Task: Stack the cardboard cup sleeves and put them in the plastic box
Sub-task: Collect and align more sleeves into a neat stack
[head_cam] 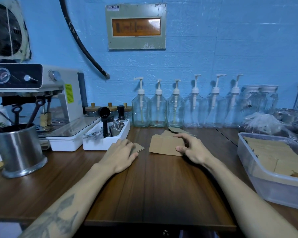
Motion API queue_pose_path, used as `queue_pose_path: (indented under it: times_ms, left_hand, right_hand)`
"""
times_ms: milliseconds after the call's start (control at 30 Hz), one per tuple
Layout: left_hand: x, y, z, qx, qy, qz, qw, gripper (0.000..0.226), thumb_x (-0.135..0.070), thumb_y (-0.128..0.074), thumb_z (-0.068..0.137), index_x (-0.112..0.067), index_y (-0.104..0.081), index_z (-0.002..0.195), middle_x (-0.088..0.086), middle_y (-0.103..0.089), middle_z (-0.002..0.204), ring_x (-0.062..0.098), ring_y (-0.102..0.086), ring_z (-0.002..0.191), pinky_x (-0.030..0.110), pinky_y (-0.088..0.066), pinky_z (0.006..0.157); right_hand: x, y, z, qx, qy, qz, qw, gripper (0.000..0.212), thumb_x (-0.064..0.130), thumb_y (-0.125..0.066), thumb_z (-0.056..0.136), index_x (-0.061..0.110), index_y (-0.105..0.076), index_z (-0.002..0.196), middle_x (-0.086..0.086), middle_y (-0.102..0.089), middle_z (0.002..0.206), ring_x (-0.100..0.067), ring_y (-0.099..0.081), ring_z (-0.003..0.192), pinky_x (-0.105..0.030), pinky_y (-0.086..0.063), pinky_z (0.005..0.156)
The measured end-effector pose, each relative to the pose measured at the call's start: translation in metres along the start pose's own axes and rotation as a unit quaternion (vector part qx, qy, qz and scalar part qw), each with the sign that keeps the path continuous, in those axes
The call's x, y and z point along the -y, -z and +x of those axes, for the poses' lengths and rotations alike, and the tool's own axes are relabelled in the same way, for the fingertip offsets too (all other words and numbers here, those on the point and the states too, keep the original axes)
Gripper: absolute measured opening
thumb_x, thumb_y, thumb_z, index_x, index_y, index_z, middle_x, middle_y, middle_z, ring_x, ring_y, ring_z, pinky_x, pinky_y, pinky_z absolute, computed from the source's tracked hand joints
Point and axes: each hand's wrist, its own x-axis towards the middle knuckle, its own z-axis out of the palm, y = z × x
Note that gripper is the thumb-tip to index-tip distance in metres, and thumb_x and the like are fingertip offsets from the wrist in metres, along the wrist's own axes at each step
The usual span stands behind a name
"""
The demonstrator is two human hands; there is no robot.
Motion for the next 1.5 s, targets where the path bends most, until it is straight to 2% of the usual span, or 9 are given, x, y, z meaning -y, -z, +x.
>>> queue_pose_path:
  times_ms: [133, 367, 567, 733, 867, 1067, 1167, 1300, 1500]
  left_hand:
    - [-0.005, 0.001, -0.002, 0.014, 0.02, 0.037, 0.999, 0.043, -0.047, -0.032, 0.102, -0.02, -0.057, 0.126, 0.002, -0.057, 0.133, 0.024, -0.043, 0.122, 0.039, -0.036, 0.098]
    - [0.002, 0.003, -0.001, 0.051, 0.035, -0.124, 0.99, 0.039, -0.046, -0.046, 0.099, -0.029, -0.055, 0.133, -0.002, -0.049, 0.138, 0.02, -0.04, 0.127, 0.041, -0.034, 0.107]
    - [0.003, 0.003, 0.0, 0.042, 0.042, -0.16, 0.985, 0.036, -0.045, -0.056, 0.095, -0.031, -0.055, 0.128, -0.001, -0.057, 0.13, 0.021, -0.044, 0.124, 0.042, -0.038, 0.104]
    - [0.006, 0.002, 0.004, 0.014, 0.063, -0.275, 0.959, 0.047, -0.039, -0.08, 0.078, -0.029, -0.058, 0.119, -0.008, -0.059, 0.124, 0.013, -0.053, 0.118, 0.036, -0.044, 0.104]
    - [0.003, 0.007, 0.003, -0.023, 0.005, -0.283, 0.959, 0.052, -0.028, -0.086, 0.073, -0.029, -0.06, 0.117, -0.014, -0.05, 0.119, 0.009, -0.051, 0.114, 0.031, -0.043, 0.102]
    - [-0.003, 0.021, 0.0, -0.098, -0.032, -0.345, 0.933, 0.043, -0.006, -0.078, 0.08, -0.021, -0.062, 0.117, -0.009, -0.053, 0.114, -0.008, -0.051, 0.1, 0.001, -0.035, 0.086]
    - [-0.008, 0.023, -0.001, -0.098, -0.013, -0.418, 0.903, 0.041, -0.004, -0.078, 0.08, -0.024, -0.064, 0.112, -0.004, -0.065, 0.101, 0.001, -0.058, 0.084, 0.013, -0.045, 0.078]
    - [-0.011, 0.018, -0.001, -0.047, -0.008, -0.455, 0.889, 0.045, -0.009, -0.081, 0.078, -0.029, -0.062, 0.114, -0.001, -0.07, 0.092, 0.008, -0.064, 0.09, 0.024, -0.05, 0.084]
    - [-0.005, 0.012, -0.001, -0.009, 0.05, -0.453, 0.89, 0.05, -0.018, -0.089, 0.068, -0.03, -0.062, 0.108, 0.0, -0.065, 0.108, 0.014, -0.061, 0.098, 0.025, -0.048, 0.082]
  right_hand:
    - [0.001, 0.004, -0.006, -0.005, -0.006, -0.011, 1.0, 0.043, 0.019, -0.069, 0.089, 0.033, -0.059, 0.129, 0.006, -0.061, 0.11, -0.016, -0.054, 0.101, -0.025, -0.037, 0.085]
    - [0.0, 0.007, -0.009, -0.014, -0.018, -0.005, 1.0, 0.043, 0.018, -0.069, 0.089, 0.034, -0.06, 0.127, 0.004, -0.061, 0.11, -0.017, -0.054, 0.102, -0.025, -0.036, 0.087]
    - [-0.005, 0.009, -0.007, -0.025, -0.03, -0.004, 0.999, 0.044, 0.017, -0.071, 0.087, 0.035, -0.06, 0.126, 0.0, -0.065, 0.112, -0.018, -0.057, 0.101, -0.026, -0.04, 0.089]
    - [-0.006, 0.01, -0.006, -0.026, -0.033, -0.008, 0.999, 0.043, 0.017, -0.071, 0.087, 0.035, -0.06, 0.125, 0.0, -0.065, 0.11, -0.018, -0.057, 0.099, -0.026, -0.039, 0.086]
    - [-0.007, 0.01, -0.006, -0.028, -0.033, 0.001, 0.999, 0.044, 0.016, -0.072, 0.086, 0.033, -0.061, 0.125, 0.001, -0.066, 0.112, -0.018, -0.058, 0.101, -0.024, -0.04, 0.089]
    - [-0.006, 0.01, -0.006, -0.027, -0.033, 0.0, 0.999, 0.042, 0.017, -0.071, 0.087, 0.033, -0.061, 0.125, 0.004, -0.063, 0.088, -0.018, -0.058, 0.096, -0.024, -0.037, 0.084]
    - [-0.005, 0.01, -0.007, -0.026, -0.034, 0.007, 0.999, 0.042, 0.016, -0.072, 0.087, 0.033, -0.061, 0.124, 0.001, -0.066, 0.098, -0.017, -0.058, 0.097, -0.023, -0.038, 0.085]
    - [-0.004, 0.01, -0.007, -0.026, -0.035, 0.01, 0.999, 0.043, 0.016, -0.071, 0.087, 0.032, -0.061, 0.126, 0.001, -0.065, 0.108, -0.017, -0.057, 0.101, -0.022, -0.037, 0.087]
    - [-0.004, 0.01, -0.006, -0.02, -0.032, 0.014, 0.999, 0.042, 0.015, -0.071, 0.088, 0.032, -0.061, 0.125, 0.001, -0.064, 0.105, -0.019, -0.057, 0.103, -0.025, -0.039, 0.089]
